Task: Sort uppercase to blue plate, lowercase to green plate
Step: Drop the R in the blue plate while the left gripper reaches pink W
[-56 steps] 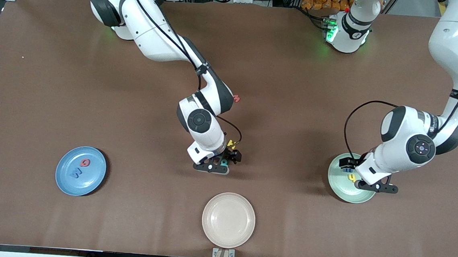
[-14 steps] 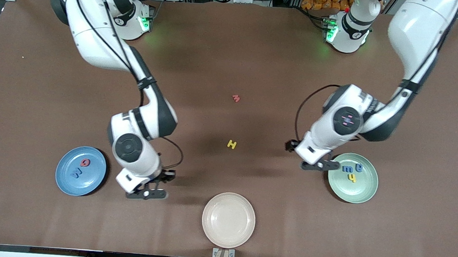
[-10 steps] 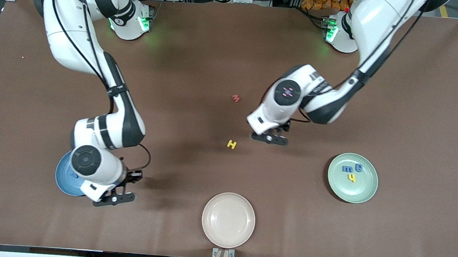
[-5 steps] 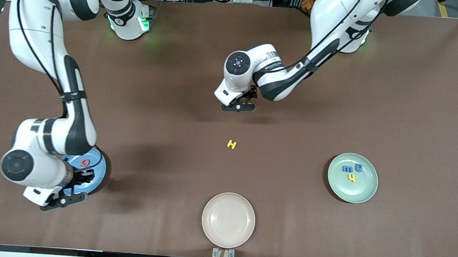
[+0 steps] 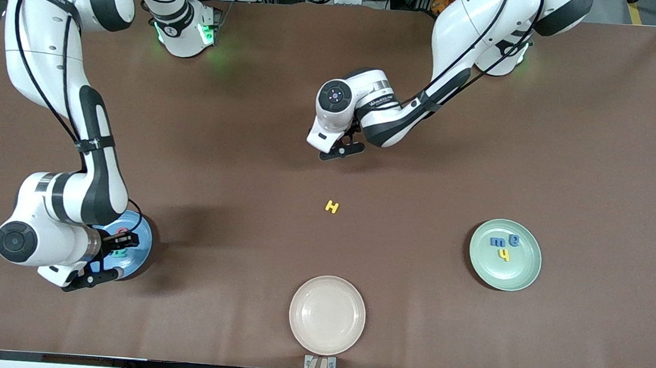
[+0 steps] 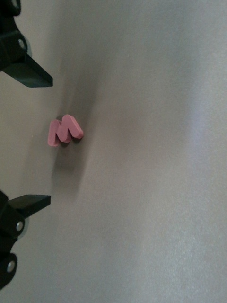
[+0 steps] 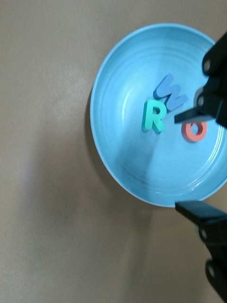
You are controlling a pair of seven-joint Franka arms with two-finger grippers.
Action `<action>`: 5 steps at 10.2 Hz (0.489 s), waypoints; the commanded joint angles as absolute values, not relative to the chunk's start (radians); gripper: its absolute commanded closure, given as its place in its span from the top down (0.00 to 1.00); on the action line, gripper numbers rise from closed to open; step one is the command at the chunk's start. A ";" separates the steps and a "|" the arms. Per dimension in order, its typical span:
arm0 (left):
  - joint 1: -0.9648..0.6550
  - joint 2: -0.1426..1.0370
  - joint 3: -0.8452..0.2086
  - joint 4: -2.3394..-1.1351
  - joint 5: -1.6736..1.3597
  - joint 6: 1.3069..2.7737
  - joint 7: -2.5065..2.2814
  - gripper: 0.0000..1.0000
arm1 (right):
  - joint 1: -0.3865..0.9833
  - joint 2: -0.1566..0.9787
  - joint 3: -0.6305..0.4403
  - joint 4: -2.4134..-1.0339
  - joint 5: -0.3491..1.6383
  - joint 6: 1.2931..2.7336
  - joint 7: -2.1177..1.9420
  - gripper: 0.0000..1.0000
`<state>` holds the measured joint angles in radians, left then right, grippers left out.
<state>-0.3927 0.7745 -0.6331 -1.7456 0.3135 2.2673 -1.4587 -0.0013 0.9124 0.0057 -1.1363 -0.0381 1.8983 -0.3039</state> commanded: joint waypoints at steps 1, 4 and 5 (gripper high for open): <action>-0.379 0.746 -0.638 -1.804 0.322 2.362 -1.618 1.00 | -0.009 0.900 0.018 -1.147 -0.020 1.896 -0.304 1.00; -0.365 0.703 -0.640 -1.897 0.468 2.441 -1.790 1.00 | 0.001 0.908 0.018 -1.149 -0.020 1.904 -0.304 1.00; -0.364 0.701 -0.641 -1.913 0.469 2.441 -1.793 1.00 | 0.015 0.908 0.018 -1.164 -0.015 1.910 -0.302 1.00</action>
<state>-0.3829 0.7463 -0.6333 -1.8535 0.4421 2.4226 -1.7514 0.0041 0.9140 0.0122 -1.1405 -0.0289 1.8991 -0.3037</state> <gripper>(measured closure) 0.000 0.000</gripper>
